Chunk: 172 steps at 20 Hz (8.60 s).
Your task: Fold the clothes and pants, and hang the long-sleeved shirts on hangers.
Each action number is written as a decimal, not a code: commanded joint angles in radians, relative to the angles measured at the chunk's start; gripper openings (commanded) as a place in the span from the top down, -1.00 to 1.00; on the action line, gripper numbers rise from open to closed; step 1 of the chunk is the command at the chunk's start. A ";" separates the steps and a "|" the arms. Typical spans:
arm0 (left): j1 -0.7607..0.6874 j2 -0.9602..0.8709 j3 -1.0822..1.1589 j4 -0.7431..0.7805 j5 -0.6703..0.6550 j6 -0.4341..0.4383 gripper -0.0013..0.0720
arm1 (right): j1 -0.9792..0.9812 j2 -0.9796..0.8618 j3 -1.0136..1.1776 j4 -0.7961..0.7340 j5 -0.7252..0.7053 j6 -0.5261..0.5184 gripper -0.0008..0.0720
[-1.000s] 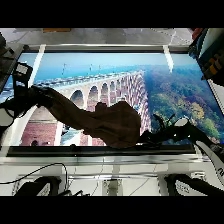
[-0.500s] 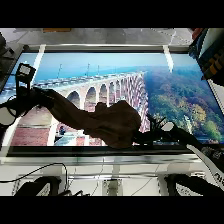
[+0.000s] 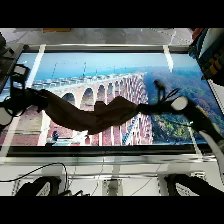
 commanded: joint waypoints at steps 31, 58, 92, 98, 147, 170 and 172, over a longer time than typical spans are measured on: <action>-0.111 -0.579 0.000 -0.203 0.746 -0.226 -0.99 | -0.266 -0.142 0.151 -0.123 -0.107 -0.071 0.95; 0.137 -0.628 0.052 -0.629 -0.140 0.023 0.93 | -0.266 -0.124 0.154 -0.124 -0.095 -0.074 0.95; 0.200 -0.058 0.263 -0.489 -0.274 0.020 0.93 | -0.267 0.293 0.383 -0.203 0.367 0.060 0.95; -0.035 -0.529 0.247 -0.491 0.124 0.206 0.93 | -0.266 -0.148 0.318 -0.186 0.118 0.060 0.95; 0.362 -0.302 -0.257 -0.510 -0.503 0.014 -0.33 | -0.621 -0.325 -0.178 0.279 0.044 -0.527 0.95; 0.050 -0.203 -0.554 -0.663 -0.101 0.051 0.17 | -0.621 -0.320 -0.164 0.277 0.153 -0.523 0.95; 0.021 -0.204 -0.554 -0.663 -0.100 0.051 0.19 | -0.621 -0.319 -0.153 0.279 0.164 -0.520 0.95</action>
